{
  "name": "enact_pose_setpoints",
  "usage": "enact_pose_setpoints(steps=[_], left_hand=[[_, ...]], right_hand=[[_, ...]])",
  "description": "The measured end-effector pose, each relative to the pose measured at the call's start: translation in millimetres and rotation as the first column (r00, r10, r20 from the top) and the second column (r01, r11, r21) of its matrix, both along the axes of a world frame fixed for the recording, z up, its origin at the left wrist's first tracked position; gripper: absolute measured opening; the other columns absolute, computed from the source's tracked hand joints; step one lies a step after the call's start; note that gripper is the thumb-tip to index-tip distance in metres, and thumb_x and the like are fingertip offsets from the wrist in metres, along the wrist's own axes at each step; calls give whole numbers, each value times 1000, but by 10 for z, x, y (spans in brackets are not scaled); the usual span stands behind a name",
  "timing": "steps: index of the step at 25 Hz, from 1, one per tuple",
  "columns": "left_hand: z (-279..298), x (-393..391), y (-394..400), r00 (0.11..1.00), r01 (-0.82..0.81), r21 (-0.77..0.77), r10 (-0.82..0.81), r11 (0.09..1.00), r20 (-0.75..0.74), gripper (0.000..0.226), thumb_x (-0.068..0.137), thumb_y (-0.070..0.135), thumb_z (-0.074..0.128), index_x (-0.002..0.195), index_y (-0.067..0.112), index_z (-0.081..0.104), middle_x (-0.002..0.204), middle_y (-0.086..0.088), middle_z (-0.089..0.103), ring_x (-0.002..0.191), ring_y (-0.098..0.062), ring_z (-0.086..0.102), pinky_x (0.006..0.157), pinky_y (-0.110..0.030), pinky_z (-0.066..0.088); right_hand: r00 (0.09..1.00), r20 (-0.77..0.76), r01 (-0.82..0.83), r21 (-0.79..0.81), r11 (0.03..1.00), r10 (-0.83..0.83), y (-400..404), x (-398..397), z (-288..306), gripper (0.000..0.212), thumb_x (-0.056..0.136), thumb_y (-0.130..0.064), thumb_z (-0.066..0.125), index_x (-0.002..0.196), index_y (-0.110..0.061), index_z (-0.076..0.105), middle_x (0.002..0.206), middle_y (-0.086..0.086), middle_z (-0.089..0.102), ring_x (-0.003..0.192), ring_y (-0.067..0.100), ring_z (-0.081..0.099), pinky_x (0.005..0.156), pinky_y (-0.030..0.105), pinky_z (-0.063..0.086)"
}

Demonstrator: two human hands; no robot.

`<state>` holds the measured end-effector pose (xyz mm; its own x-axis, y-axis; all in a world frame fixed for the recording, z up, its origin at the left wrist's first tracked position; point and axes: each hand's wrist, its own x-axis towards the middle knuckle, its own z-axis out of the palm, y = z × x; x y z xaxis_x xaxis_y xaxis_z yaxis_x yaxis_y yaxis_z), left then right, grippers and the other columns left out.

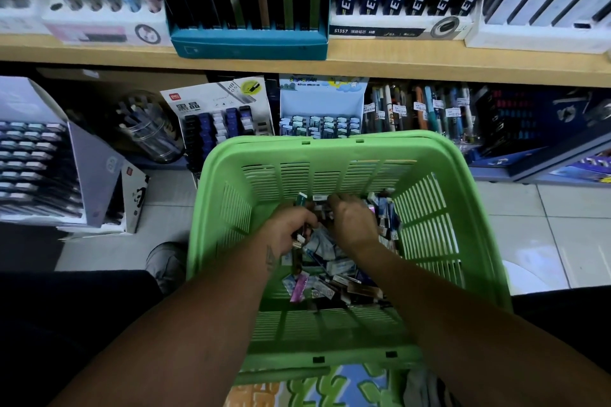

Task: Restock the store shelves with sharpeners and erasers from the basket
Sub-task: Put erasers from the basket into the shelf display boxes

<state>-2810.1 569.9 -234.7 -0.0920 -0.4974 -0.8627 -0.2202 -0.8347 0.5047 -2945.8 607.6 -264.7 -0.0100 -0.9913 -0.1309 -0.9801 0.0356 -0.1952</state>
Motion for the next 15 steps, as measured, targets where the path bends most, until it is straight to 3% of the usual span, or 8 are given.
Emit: enact_pose_setpoints(steps=[4,6,8,12,14,15], left_hand=[[63,-52,-6,998,21,7,-21,1000,-62,13,79,-13,60,80,0,60,45,-5,53,35,-14,47,39,-19,40],[159,-47,-18,997,28,-56,-32,998,-65,14,80,-13,59,89,-4,63,53,-8,56,38,-15,49,40,-20,41],[280,4,-34,995,61,-171,-73,983,-61,23,80,-13,60,99,-2,67,71,-12,63,53,-18,56,50,-25,47],[719,187,-13,971,192,-321,-227,928,-77,28,77,-3,73,103,6,71,101,-15,71,80,-21,60,70,-34,47],[1080,261,29,947,250,-392,-309,885,-93,27,79,6,76,105,8,72,96,-7,73,76,-15,60,70,-31,46],[1281,283,56,936,258,-411,-332,874,-118,26,82,6,76,107,7,72,86,-1,73,67,-11,59,64,-26,46]], right_hand=[[999,-44,-26,65,998,29,-12,-37,7,19,92,-14,64,110,-14,65,93,10,73,85,27,68,68,33,51],[994,110,21,83,996,-30,-75,-71,100,16,88,-17,69,103,-15,70,90,11,73,81,28,70,67,33,52],[946,309,60,136,989,-100,-144,-121,317,18,83,-22,76,100,-17,75,90,10,74,82,28,69,68,32,53],[804,561,25,300,953,-198,-157,-266,1033,17,80,-18,81,96,-23,76,106,0,74,103,18,66,93,36,53],[709,649,23,369,929,-275,-62,-368,1470,20,79,-13,80,94,-25,74,110,-3,74,108,16,66,99,35,50],[669,689,0,376,927,-280,-19,-419,1677,21,78,-11,80,96,-22,74,106,-2,75,106,17,67,100,36,50]])
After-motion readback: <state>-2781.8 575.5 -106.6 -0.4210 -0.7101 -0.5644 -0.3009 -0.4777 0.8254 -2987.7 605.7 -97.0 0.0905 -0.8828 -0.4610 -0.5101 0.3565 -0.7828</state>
